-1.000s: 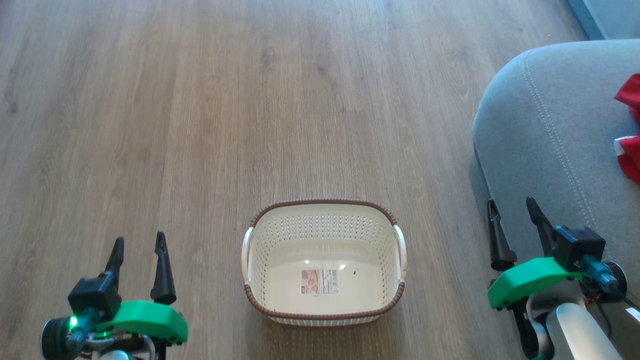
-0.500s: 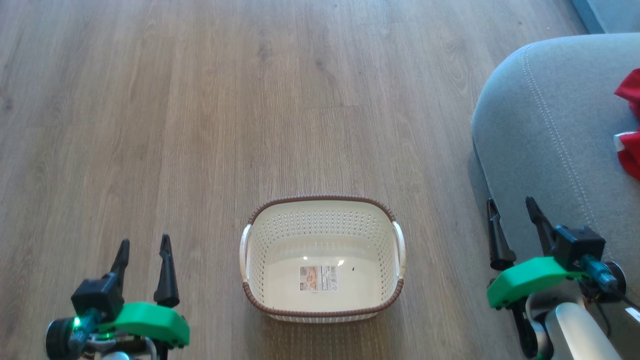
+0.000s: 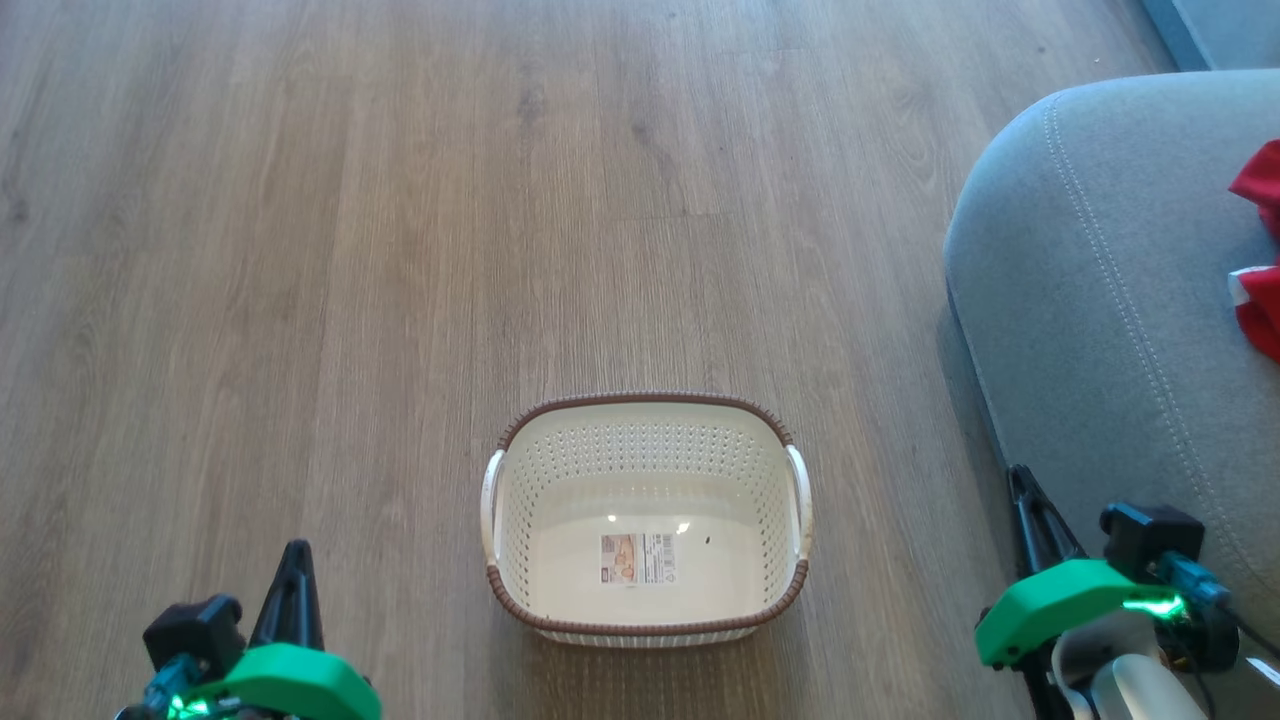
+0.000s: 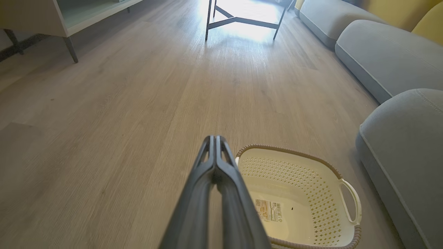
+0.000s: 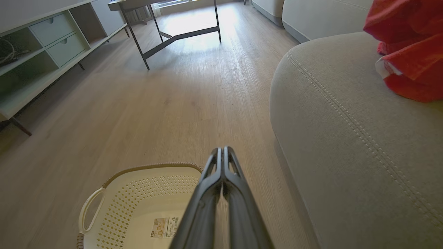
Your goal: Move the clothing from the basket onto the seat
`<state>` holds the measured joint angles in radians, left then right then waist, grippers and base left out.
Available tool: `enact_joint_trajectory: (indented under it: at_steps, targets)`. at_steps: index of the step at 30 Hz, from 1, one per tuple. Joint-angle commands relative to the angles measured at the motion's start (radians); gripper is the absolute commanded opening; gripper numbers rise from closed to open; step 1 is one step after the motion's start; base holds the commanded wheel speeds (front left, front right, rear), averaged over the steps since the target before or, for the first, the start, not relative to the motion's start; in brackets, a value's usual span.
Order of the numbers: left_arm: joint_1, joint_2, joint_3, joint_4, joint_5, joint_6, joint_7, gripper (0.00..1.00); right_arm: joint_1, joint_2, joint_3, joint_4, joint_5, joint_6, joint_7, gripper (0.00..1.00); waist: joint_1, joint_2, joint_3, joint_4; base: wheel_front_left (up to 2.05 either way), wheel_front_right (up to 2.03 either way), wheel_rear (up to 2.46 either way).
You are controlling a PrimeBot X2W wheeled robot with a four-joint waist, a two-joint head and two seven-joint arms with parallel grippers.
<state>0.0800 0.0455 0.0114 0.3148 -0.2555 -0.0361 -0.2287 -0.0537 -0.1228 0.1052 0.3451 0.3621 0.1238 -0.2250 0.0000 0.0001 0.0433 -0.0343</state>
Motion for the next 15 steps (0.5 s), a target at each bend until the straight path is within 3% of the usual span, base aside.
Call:
enact_joint_trajectory:
  at_steps: [1, 15]
  targets:
    - [-0.041, 0.001, 0.011, -0.032, -0.031, -0.007, 0.007, 0.0, -0.037, 0.0, -0.012, -0.033, 0.032, 0.001, 0.006, 0.0, 0.0, -0.0001, -0.001, 0.001, 0.0, 0.0, 0.0]
    - [-0.057, 0.002, 0.019, -0.039, -0.193, -0.017, 0.046, 0.0, -0.039, 0.007, -0.034, -0.042, 0.182, 0.001, 0.044, 0.0, 0.0, -0.0001, -0.005, 0.005, 0.0, 0.0, 0.0]
